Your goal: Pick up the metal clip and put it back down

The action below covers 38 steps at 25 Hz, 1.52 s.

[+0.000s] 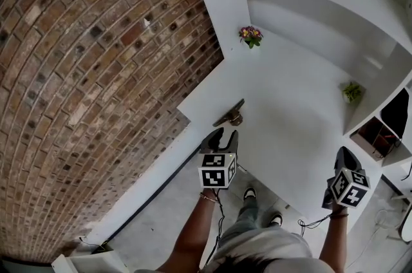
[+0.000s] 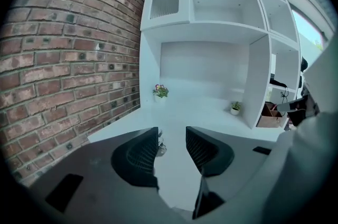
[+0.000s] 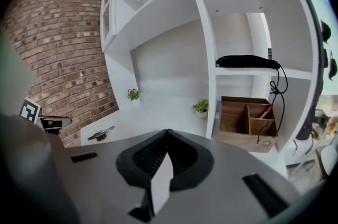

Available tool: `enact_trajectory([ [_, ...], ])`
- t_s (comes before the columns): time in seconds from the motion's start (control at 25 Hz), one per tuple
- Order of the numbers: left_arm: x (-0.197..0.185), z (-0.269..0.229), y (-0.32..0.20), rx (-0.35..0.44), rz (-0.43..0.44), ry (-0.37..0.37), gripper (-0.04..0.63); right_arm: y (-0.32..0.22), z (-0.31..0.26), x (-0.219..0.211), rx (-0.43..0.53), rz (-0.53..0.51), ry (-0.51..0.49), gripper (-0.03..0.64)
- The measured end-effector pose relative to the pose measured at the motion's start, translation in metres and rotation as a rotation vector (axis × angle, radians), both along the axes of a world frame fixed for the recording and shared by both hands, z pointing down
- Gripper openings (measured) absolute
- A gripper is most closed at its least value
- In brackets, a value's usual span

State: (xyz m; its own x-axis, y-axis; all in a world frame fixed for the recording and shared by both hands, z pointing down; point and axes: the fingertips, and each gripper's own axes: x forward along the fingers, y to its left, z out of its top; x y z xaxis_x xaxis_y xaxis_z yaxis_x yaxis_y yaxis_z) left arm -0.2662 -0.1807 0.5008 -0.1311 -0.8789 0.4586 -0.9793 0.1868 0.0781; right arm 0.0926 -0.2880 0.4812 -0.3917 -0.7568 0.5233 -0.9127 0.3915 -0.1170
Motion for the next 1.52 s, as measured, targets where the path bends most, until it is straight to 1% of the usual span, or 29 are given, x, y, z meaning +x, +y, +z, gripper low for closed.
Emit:
enact_trajectory([
  [0.2, -0.004, 0.018, -0.015, -0.052, 0.076, -0.003, 0.163, -0.004, 0.003, -0.004, -0.003, 0.026, 0.032, 0.002],
  [0.32, -0.01, 0.027, -0.022, -0.081, 0.118, -0.041, 0.163, -0.005, 0.005, -0.007, -0.005, 0.041, 0.051, 0.002],
  [0.44, -0.018, 0.037, -0.03, -0.114, 0.155, -0.061, 0.163, -0.008, 0.007, -0.013, -0.013, 0.059, 0.062, 0.002],
  [0.76, -0.031, 0.066, -0.046, -0.218, 0.275, -0.145, 0.163, -0.015, 0.026, -0.032, -0.045, 0.092, 0.088, 0.002],
  [1.0, -0.033, 0.086, -0.06, -0.289, 0.383, -0.24, 0.163, -0.016, 0.039, -0.045, -0.078, 0.122, 0.103, 0.0],
  [1.2, -0.032, 0.104, -0.068, -0.344, 0.456, -0.324, 0.163, -0.013, 0.051, -0.05, -0.109, 0.146, 0.1, 0.002],
  [1.4, -0.032, 0.121, -0.075, -0.396, 0.5, -0.355, 0.161, -0.007, 0.058, -0.051, -0.125, 0.155, 0.117, 0.002],
  [1.52, -0.033, 0.133, -0.079, -0.435, 0.522, -0.416, 0.161, -0.003, 0.062, -0.047, -0.133, 0.171, 0.128, 0.002],
])
